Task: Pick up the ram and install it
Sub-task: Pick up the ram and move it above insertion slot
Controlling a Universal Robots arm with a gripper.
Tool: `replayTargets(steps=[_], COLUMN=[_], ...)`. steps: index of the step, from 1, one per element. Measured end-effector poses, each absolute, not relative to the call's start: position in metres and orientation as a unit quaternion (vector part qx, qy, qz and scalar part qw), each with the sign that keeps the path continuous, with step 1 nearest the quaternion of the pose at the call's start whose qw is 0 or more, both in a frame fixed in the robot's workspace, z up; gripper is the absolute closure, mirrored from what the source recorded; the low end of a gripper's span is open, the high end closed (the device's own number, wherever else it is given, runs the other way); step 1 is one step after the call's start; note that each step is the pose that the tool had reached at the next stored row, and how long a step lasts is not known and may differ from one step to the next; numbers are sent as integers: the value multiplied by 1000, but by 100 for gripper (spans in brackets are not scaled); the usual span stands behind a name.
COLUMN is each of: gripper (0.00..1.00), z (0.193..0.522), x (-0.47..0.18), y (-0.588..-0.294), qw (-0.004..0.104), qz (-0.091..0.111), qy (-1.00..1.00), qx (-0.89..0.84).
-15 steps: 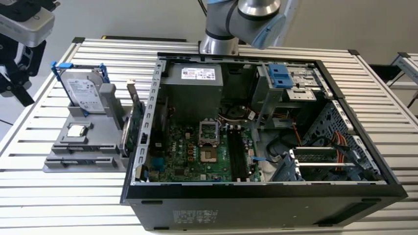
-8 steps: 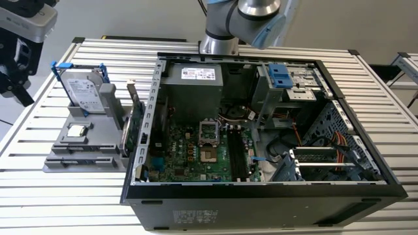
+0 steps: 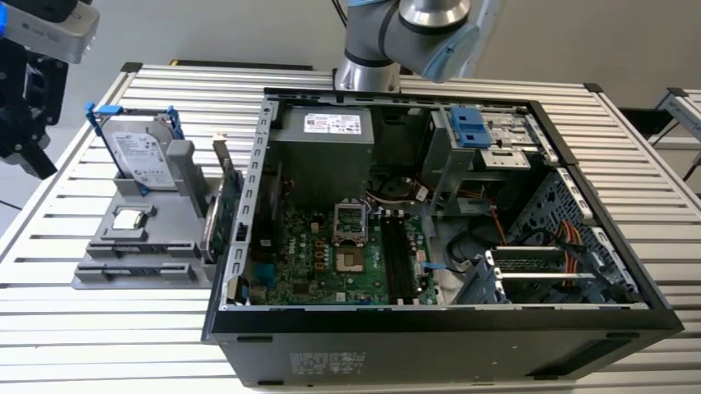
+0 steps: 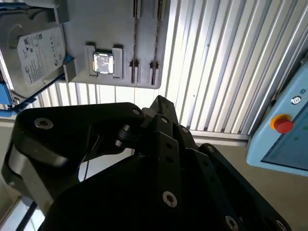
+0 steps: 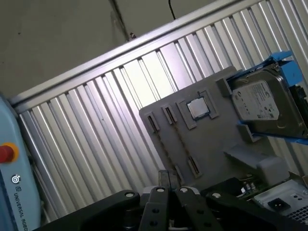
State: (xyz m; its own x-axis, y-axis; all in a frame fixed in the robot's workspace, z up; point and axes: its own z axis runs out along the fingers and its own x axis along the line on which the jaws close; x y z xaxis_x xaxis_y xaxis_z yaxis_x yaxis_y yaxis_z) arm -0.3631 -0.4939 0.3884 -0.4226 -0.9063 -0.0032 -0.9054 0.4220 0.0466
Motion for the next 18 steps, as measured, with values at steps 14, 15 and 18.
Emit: replayTargets(steps=[14,15,18], gripper=[100,100,100], z=[388,388,388], x=[-363,-363,-363], y=[-494,-494,-494], qw=[13,13,14], qz=[-19,-19,-19], qy=[-782,-777,-761], qx=[623,629,648])
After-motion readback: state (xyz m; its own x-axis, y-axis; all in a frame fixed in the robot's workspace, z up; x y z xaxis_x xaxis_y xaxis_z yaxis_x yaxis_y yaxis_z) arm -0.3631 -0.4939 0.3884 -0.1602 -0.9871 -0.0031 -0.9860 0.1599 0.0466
